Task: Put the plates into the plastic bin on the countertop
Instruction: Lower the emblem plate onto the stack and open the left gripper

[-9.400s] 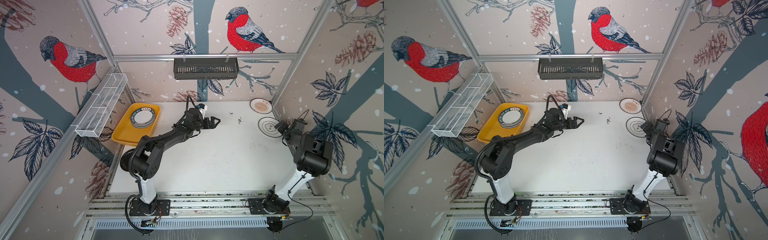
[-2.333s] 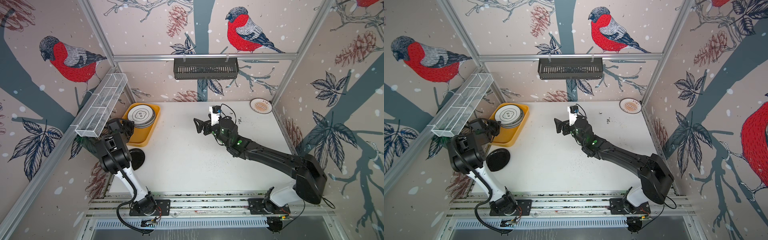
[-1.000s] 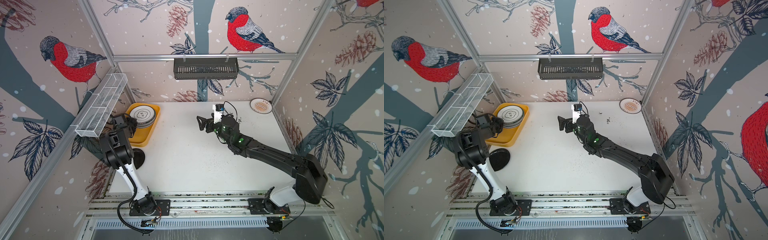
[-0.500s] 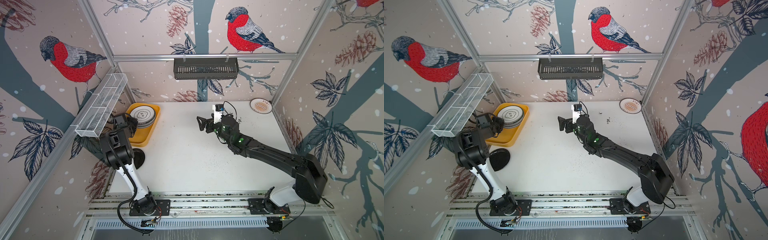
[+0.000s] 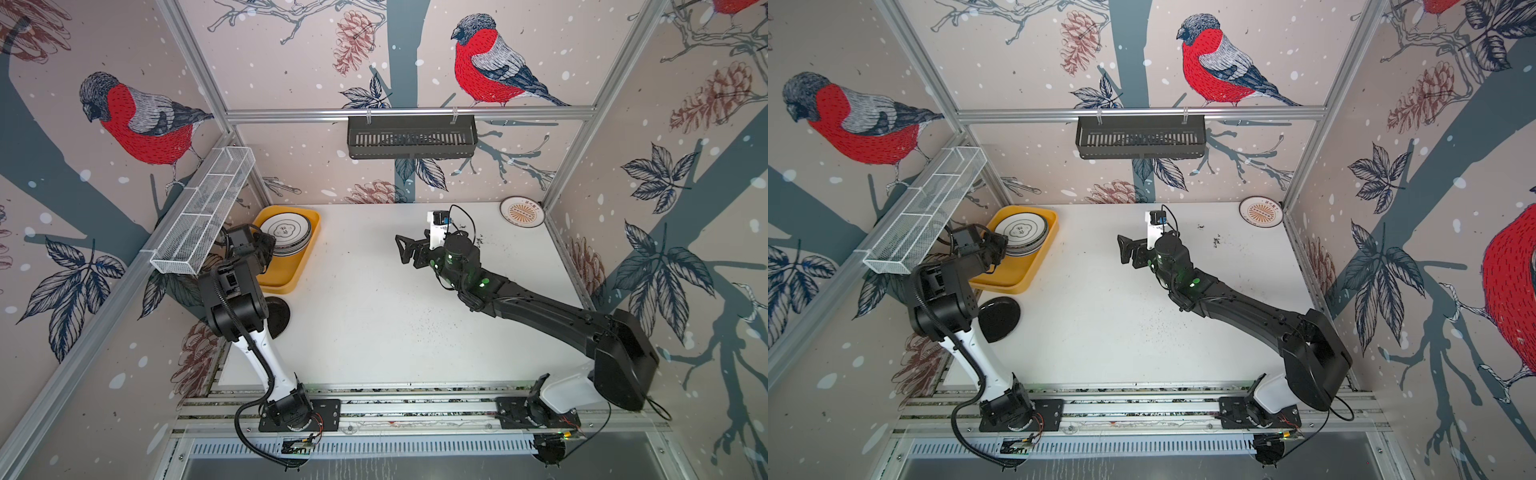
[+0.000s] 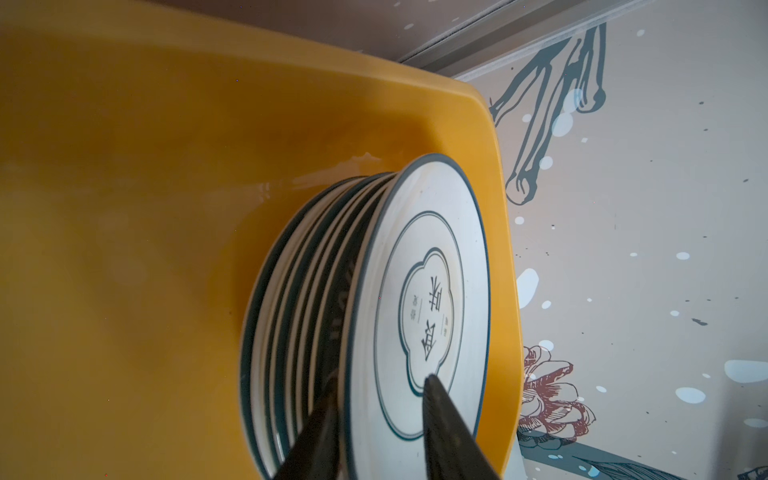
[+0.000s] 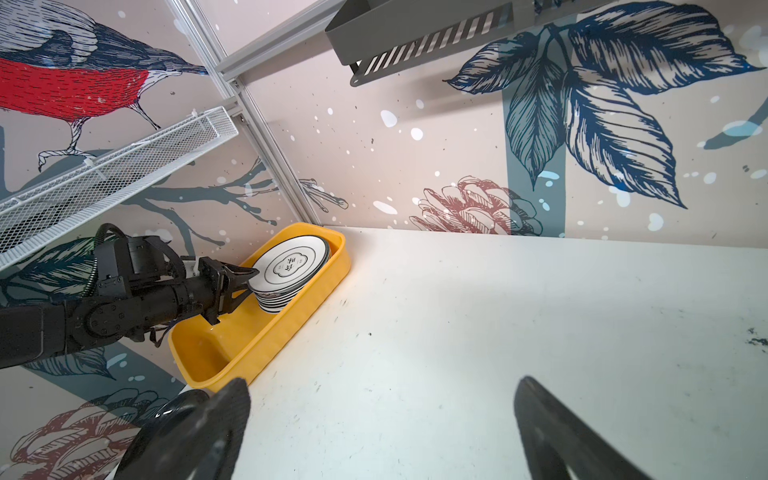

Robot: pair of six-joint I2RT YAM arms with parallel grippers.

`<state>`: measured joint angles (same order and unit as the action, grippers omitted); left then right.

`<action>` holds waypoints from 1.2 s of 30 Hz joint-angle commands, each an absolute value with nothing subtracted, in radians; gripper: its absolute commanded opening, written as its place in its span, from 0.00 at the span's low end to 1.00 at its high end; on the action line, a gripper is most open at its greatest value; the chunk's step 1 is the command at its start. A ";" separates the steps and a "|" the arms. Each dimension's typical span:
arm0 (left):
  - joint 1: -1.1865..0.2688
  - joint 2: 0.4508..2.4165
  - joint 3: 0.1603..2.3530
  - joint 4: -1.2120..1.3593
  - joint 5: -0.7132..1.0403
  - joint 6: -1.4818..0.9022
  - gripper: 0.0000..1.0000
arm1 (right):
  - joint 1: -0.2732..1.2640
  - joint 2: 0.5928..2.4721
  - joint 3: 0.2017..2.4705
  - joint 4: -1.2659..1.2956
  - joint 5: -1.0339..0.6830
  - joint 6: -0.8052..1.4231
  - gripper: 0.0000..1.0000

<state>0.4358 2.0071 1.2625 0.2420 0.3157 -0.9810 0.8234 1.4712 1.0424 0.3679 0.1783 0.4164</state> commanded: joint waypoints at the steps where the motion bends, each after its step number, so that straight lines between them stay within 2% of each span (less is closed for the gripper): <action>1: 0.437 1.990 1.259 0.248 0.322 -0.957 0.36 | 0.824 1.456 1.035 0.401 0.184 0.421 1.00; 9: 0.432 1.984 1.257 0.254 0.332 -0.954 0.43 | 0.797 1.394 1.001 0.389 0.246 0.407 1.00; 19: 0.420 1.963 1.260 0.225 0.314 -0.929 0.57 | 0.723 1.277 0.922 0.353 0.320 0.429 1.00; 23: 0.419 1.954 1.257 0.198 0.295 -0.919 0.65 | 0.688 1.225 0.882 0.348 0.328 0.455 1.00; 36: 0.411 1.885 1.223 0.128 0.229 -0.880 0.77 | 0.623 1.167 0.816 0.346 0.304 0.483 1.00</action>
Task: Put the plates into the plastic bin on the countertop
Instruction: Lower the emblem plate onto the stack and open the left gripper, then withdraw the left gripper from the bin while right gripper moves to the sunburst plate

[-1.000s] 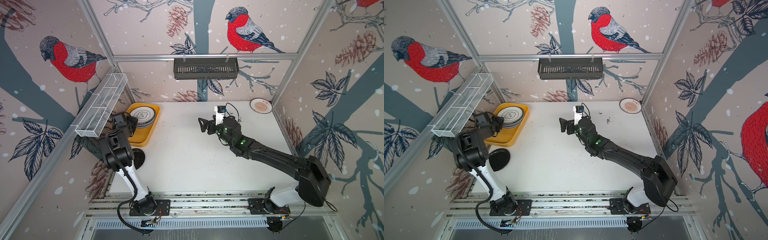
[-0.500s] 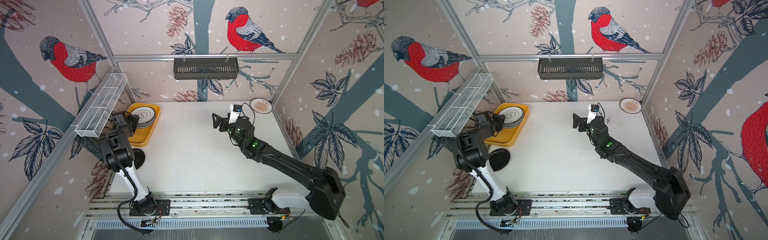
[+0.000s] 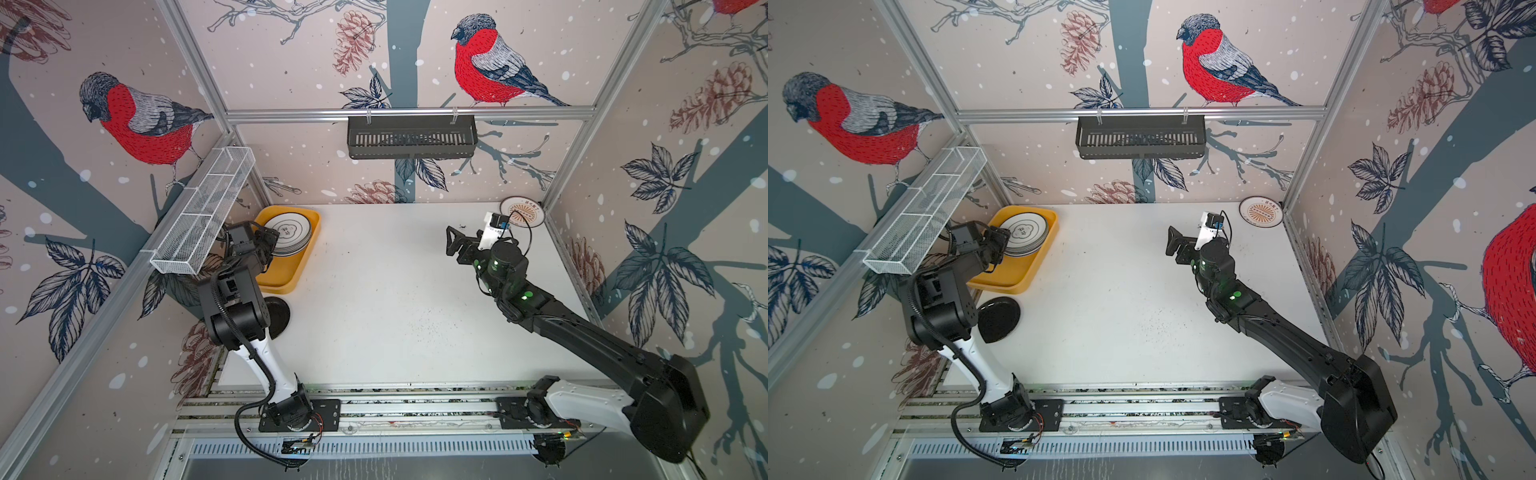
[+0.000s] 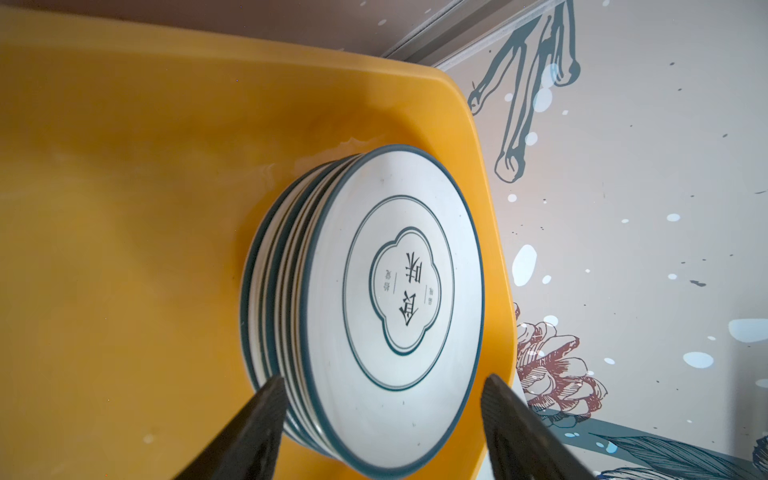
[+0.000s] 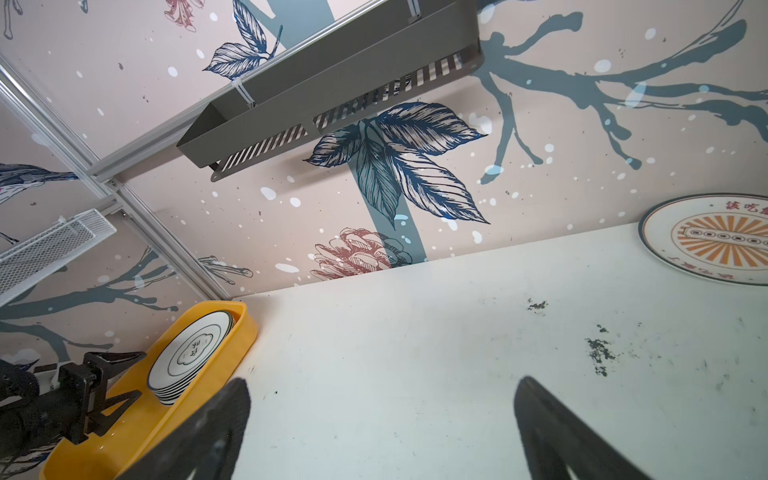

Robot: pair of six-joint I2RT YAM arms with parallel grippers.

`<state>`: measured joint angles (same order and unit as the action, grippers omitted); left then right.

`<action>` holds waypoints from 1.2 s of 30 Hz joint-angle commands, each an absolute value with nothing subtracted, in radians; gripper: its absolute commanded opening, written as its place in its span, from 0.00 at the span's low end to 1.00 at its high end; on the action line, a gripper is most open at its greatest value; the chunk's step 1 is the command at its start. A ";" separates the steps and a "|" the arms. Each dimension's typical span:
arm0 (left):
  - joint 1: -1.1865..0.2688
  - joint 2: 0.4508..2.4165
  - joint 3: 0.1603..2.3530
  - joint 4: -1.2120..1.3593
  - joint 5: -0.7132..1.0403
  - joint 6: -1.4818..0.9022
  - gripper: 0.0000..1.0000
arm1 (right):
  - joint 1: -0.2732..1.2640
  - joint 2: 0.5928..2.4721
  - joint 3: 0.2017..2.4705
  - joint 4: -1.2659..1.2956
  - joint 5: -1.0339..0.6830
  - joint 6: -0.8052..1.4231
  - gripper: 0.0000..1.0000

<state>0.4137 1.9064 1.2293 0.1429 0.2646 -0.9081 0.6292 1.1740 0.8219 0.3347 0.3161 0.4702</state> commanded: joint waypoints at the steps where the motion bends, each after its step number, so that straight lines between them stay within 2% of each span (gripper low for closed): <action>1: 0.411 1.877 1.217 0.129 0.223 -0.879 0.78 | 0.618 1.167 0.813 0.347 0.301 0.484 1.00; 8: 0.403 1.799 1.140 0.126 0.198 -0.855 0.82 | 0.582 1.162 0.798 0.347 0.272 0.505 1.00; 15: 0.366 1.679 1.031 0.151 0.257 -0.806 0.84 | 0.518 1.165 0.790 0.351 0.207 0.522 1.00; 21: 0.297 1.549 0.939 0.150 0.287 -0.758 0.90 | 0.444 1.196 0.797 0.337 0.154 0.552 1.00; 24: 0.246 1.477 0.906 0.158 0.276 -0.744 0.96 | 0.397 1.228 0.818 0.316 0.106 0.578 0.99; 36: 0.053 1.262 0.856 0.164 0.230 -0.664 0.96 | 0.328 1.341 0.915 0.245 0.090 0.624 1.00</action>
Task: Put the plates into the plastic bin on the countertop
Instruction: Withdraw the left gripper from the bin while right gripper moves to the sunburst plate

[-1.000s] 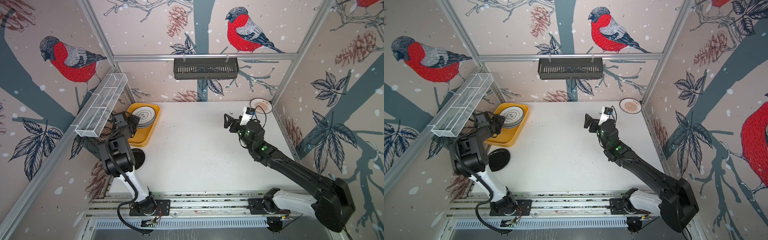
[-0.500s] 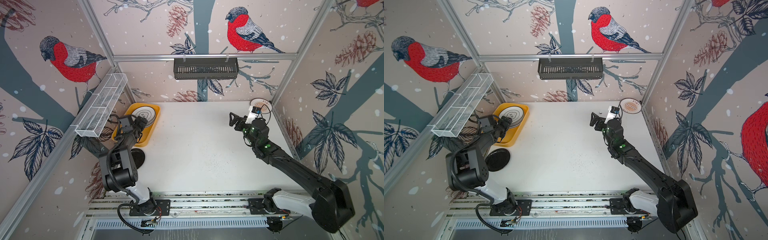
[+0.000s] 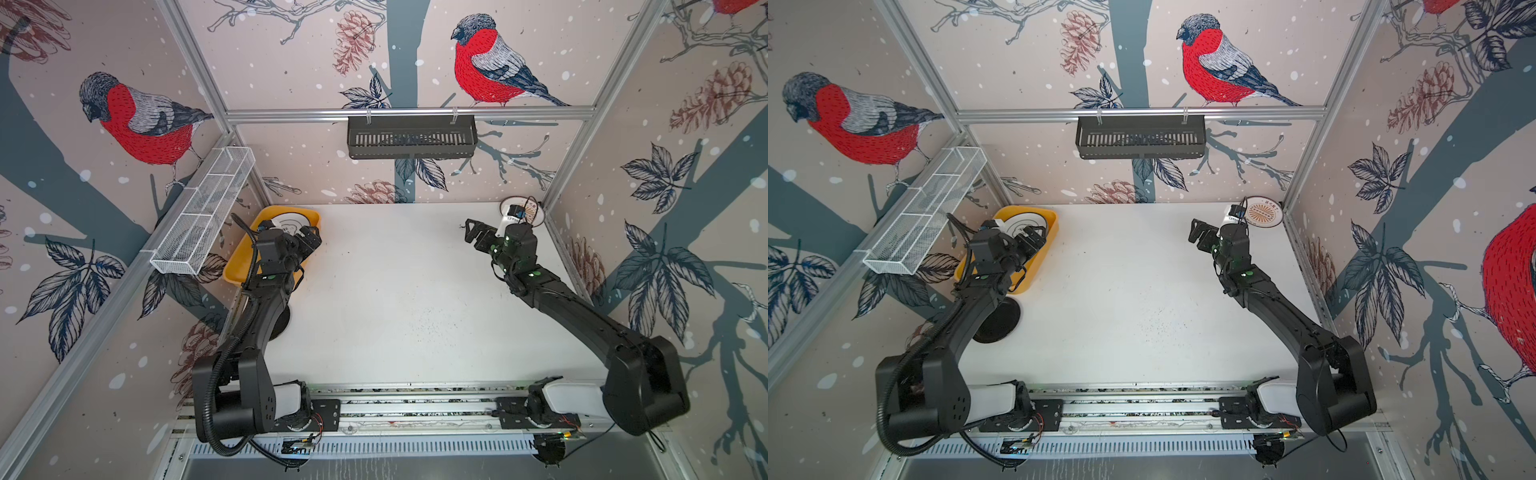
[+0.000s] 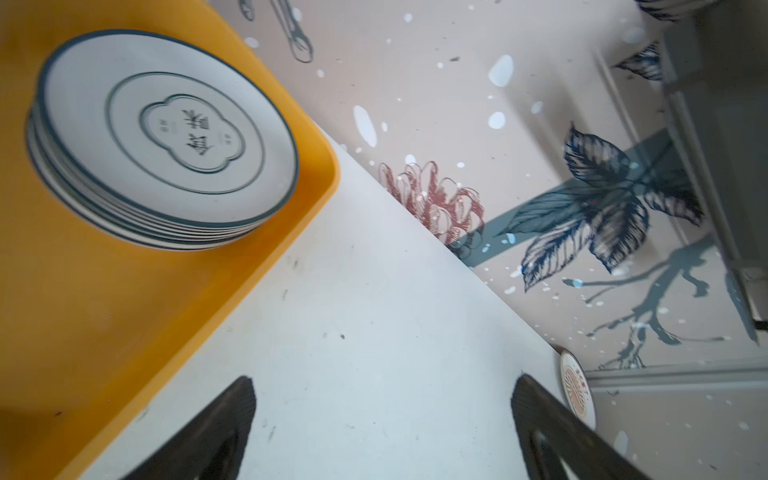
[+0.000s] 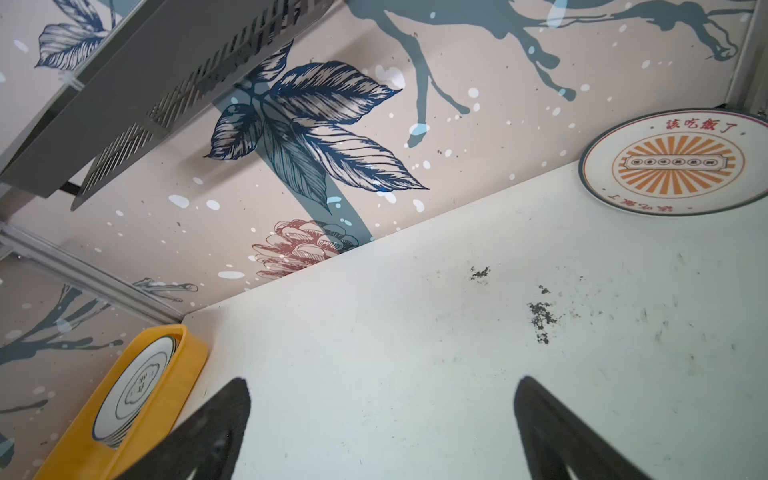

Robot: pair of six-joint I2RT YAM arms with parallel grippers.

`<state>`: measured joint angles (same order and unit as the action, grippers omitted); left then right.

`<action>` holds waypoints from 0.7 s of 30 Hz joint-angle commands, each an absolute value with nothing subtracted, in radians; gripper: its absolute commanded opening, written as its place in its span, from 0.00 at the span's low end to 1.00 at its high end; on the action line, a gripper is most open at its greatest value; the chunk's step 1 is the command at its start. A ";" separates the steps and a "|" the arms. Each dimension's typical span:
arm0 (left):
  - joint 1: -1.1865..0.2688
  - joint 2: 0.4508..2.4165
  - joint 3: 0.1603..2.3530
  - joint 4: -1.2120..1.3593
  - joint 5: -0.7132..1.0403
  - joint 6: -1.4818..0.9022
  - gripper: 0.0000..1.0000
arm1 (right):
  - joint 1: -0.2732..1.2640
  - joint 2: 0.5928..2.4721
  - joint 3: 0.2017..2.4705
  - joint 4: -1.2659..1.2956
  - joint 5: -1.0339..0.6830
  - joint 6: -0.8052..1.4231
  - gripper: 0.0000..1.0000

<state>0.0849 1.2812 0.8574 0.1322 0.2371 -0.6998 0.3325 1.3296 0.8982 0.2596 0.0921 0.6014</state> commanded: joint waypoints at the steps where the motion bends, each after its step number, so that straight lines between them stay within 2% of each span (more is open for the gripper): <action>1: 0.033 1.255 0.854 0.175 0.234 -0.661 0.96 | 0.324 1.348 0.922 0.240 0.090 0.628 1.00; 4: -0.017 1.258 0.876 0.189 0.269 -0.631 0.96 | 0.317 1.363 0.939 0.225 0.095 0.637 1.00; 14: -0.228 1.351 1.175 -0.082 0.339 -0.404 0.96 | 0.240 1.401 0.952 0.196 0.124 0.701 1.00; 17: -0.291 1.371 1.141 0.027 0.386 -0.423 0.96 | 0.206 1.417 0.939 0.210 0.126 0.735 1.00; 21: -0.406 1.443 1.071 0.267 0.354 -0.513 0.96 | 0.177 1.468 0.937 0.223 0.091 0.782 1.00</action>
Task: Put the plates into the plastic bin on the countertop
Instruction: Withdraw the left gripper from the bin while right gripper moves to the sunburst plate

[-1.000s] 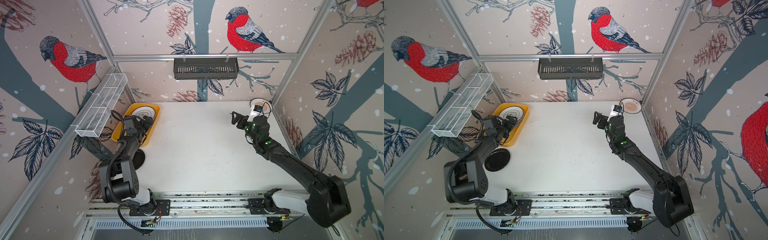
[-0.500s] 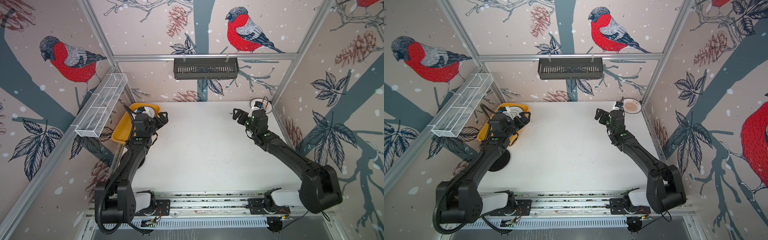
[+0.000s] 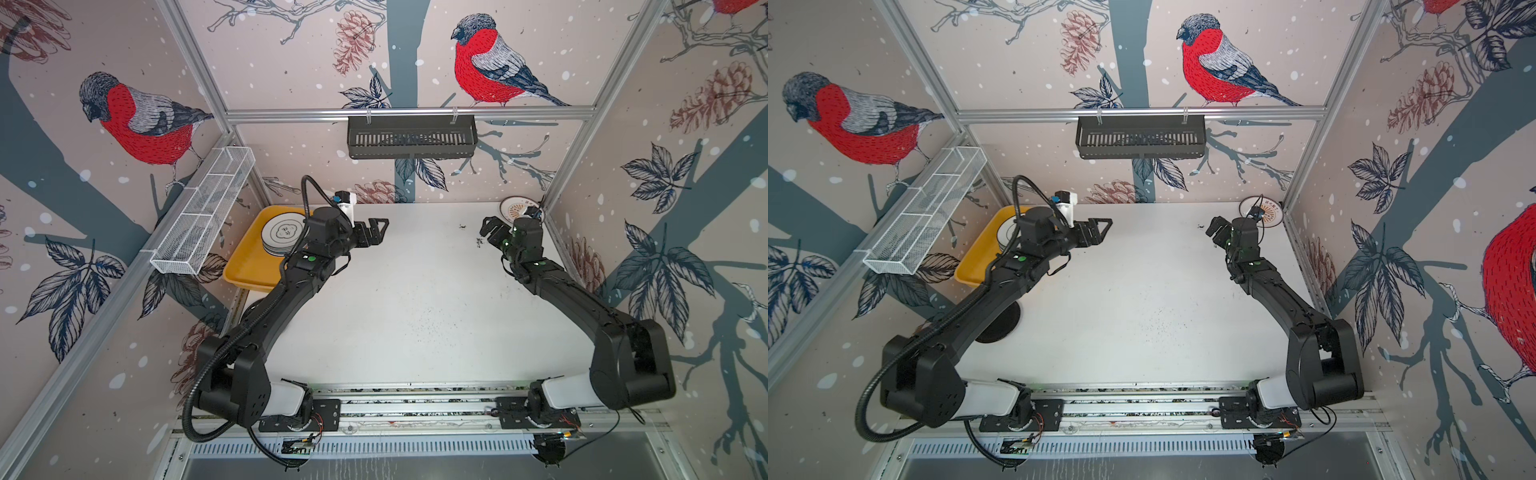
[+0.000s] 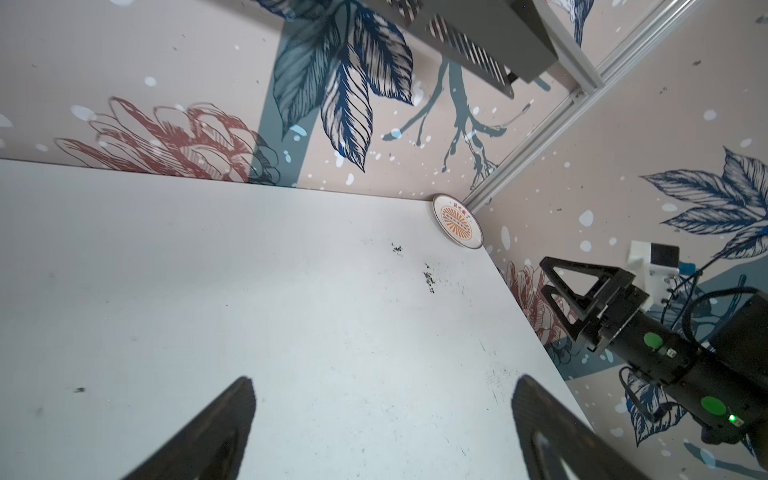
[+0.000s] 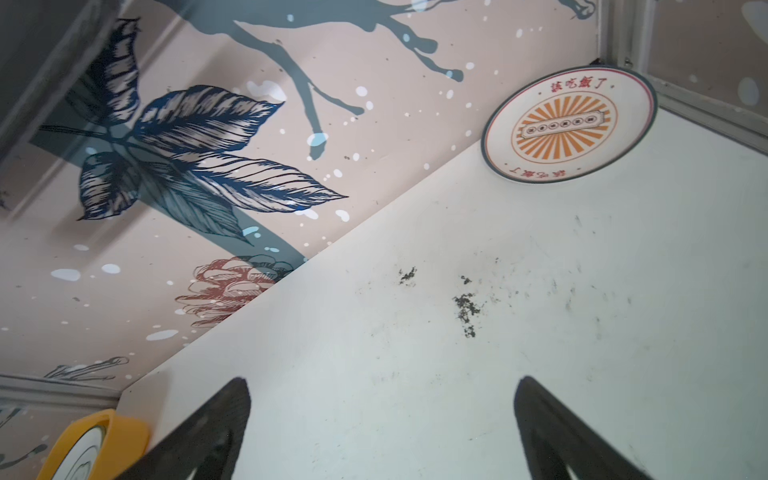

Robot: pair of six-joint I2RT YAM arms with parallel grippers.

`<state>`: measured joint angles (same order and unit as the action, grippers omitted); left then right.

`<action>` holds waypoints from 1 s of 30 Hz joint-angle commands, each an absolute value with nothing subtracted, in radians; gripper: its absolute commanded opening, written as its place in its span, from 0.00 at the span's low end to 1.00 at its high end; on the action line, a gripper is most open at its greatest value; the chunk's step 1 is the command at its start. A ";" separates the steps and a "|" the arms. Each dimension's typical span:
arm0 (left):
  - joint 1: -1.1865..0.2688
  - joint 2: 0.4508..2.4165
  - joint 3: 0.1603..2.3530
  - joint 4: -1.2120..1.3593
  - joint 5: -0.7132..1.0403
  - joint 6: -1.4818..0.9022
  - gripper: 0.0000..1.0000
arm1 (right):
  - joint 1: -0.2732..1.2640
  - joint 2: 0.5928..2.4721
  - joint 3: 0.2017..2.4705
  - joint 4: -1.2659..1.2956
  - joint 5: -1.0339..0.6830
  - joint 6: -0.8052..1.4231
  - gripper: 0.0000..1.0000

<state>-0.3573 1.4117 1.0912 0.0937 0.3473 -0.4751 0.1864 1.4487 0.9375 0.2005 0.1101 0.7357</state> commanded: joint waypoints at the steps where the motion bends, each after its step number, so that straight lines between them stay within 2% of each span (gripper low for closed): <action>1: -0.434 1.468 1.070 0.308 0.348 -0.528 0.96 | 0.170 1.481 0.938 0.228 0.085 0.792 1.00; 10: -0.627 1.672 1.163 0.418 0.291 -0.570 0.96 | 0.093 1.556 0.946 0.246 0.027 0.835 1.00; 16: -0.725 1.793 1.304 0.350 0.303 -0.497 0.96 | -0.009 1.657 1.005 0.250 -0.057 0.913 1.00; 21: -0.771 1.799 1.347 0.298 0.229 -0.394 0.96 | -0.084 1.778 1.114 0.216 -0.159 0.937 1.00; 30: -0.821 1.780 1.340 0.301 0.129 -0.291 0.96 | -0.159 1.957 1.262 0.185 -0.176 0.979 1.00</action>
<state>-0.8158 1.7882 1.3392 0.2806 0.1741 -0.3393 -0.1463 1.9324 1.2301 0.1963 -0.1665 0.9508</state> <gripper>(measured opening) 0.963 0.996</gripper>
